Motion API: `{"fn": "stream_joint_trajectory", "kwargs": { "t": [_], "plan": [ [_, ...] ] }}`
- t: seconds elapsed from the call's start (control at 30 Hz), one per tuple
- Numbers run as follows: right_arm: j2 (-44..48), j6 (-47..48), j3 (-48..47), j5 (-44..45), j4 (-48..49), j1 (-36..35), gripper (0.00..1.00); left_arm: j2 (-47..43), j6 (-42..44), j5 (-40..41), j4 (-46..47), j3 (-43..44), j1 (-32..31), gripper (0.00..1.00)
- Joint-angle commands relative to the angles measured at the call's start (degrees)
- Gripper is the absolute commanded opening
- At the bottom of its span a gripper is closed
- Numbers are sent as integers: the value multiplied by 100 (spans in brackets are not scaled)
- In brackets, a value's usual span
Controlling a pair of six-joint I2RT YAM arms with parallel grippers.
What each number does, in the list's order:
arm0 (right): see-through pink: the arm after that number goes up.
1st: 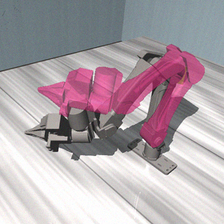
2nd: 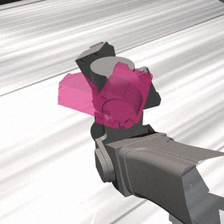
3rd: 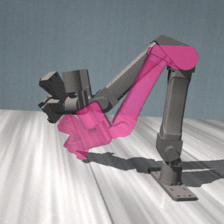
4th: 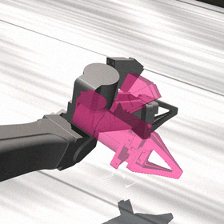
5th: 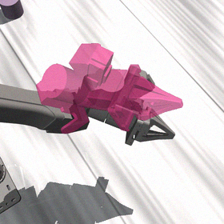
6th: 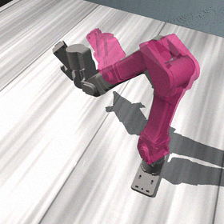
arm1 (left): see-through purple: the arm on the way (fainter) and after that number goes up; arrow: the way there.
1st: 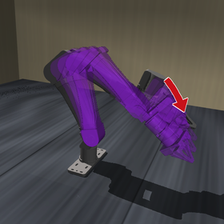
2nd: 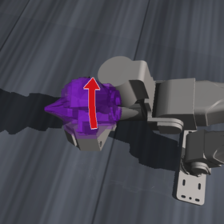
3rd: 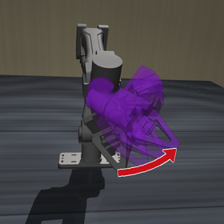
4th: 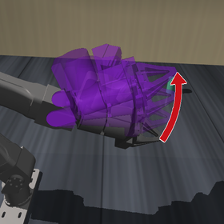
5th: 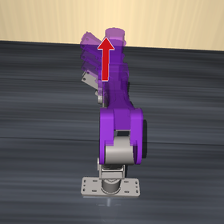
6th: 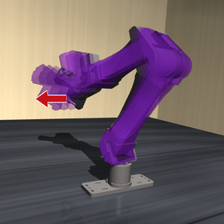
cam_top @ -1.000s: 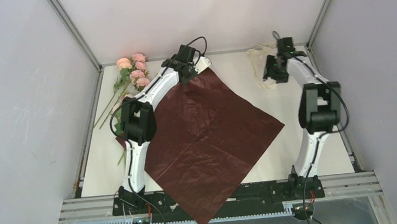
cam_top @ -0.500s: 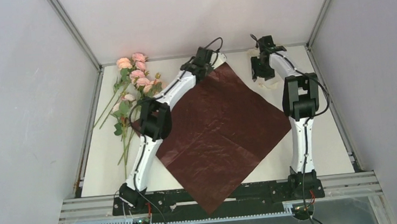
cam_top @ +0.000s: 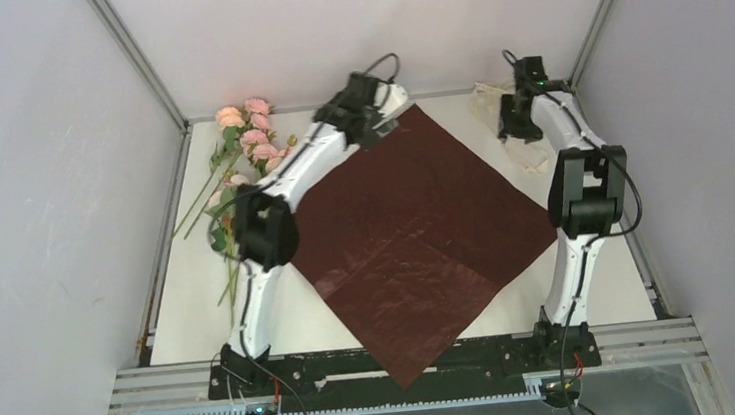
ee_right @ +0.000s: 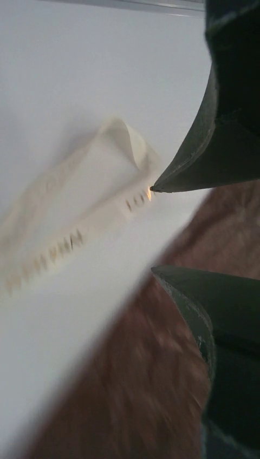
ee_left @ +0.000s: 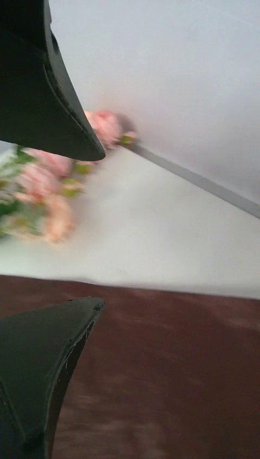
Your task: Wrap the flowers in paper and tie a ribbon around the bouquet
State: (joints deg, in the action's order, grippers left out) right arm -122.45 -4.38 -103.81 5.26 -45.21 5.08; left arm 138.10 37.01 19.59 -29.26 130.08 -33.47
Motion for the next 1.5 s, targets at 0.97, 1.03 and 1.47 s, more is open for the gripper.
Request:
{"fn": "stream_joint_trajectory", "kwargs": {
  "t": [0.97, 1.03, 1.47],
  "plan": [
    [2826, -721, 1731, 233, 92, -3773, 62, -105, 820, -1415, -3119, 44, 4980, 58],
    [2811, -701, 1758, 300, 87, -3786, 63, 27, 1064, -1362, -3105, 6, 4979, 58],
    [2446, -660, 1549, 665, -11, -3929, 63, 876, 2487, -1271, -4574, 383, 4917, 55]
  ]
}}
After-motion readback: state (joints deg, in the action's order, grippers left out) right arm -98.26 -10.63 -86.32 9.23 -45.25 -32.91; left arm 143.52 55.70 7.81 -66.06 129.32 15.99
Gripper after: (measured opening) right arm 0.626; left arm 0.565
